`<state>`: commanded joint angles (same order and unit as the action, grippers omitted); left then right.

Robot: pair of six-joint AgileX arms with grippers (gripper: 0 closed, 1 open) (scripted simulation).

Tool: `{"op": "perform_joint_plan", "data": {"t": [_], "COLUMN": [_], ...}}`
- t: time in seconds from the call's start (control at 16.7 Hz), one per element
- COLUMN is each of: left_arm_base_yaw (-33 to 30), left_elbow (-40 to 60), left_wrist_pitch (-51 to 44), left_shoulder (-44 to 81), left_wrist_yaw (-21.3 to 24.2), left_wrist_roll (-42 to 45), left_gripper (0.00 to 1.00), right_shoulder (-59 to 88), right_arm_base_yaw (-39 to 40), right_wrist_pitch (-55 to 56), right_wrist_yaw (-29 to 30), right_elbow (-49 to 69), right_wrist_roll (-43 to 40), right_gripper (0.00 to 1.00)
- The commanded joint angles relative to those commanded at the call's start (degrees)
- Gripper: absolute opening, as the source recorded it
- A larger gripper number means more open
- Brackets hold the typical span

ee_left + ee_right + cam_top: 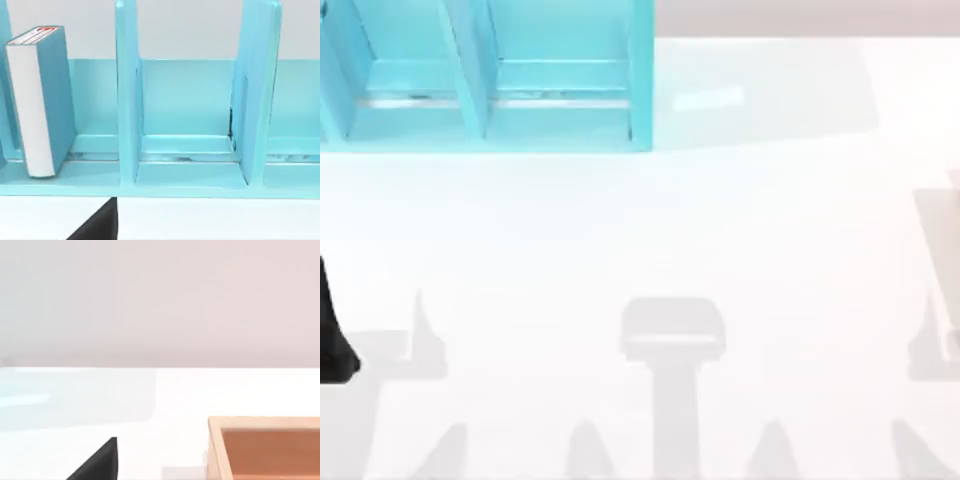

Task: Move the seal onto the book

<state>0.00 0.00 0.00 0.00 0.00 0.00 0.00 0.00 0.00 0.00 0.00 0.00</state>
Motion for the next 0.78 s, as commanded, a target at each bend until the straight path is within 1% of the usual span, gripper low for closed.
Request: {"op": "perform_joint_plan", "data": {"t": [0.18, 0.36, 0.54, 0.78], "left_arm_base_yaw": [0.1, 1.12, 3.35, 7.94], "left_elbow": [0.46, 4.17, 10.03, 19.14], "left_wrist_pitch": [0.54, 5.21, 13.08, 26.13], "left_shoulder": [0.48, 5.21, 14.75, 34.21], "left_wrist_yaw": [0.22, 2.04, 5.2, 10.8], "left_wrist_roll": [-0.03, -0.2, -0.31, -0.21], "left_gripper": [1.0, 1.0, 1.0, 1.0], "right_shoulder": [0.0, 0.0, 0.0, 0.0], "right_arm_base_yaw": [0.0, 0.0, 0.0, 0.0], "right_wrist_pitch": [0.0, 0.0, 0.0, 0.0], "right_wrist_yaw": [0.0, 0.0, 0.0, 0.0], "right_elbow": [0.0, 0.0, 0.0, 0.0], "right_wrist_roll": [0.0, 0.0, 0.0, 0.0], "right_gripper": [1.0, 1.0, 1.0, 1.0]}}
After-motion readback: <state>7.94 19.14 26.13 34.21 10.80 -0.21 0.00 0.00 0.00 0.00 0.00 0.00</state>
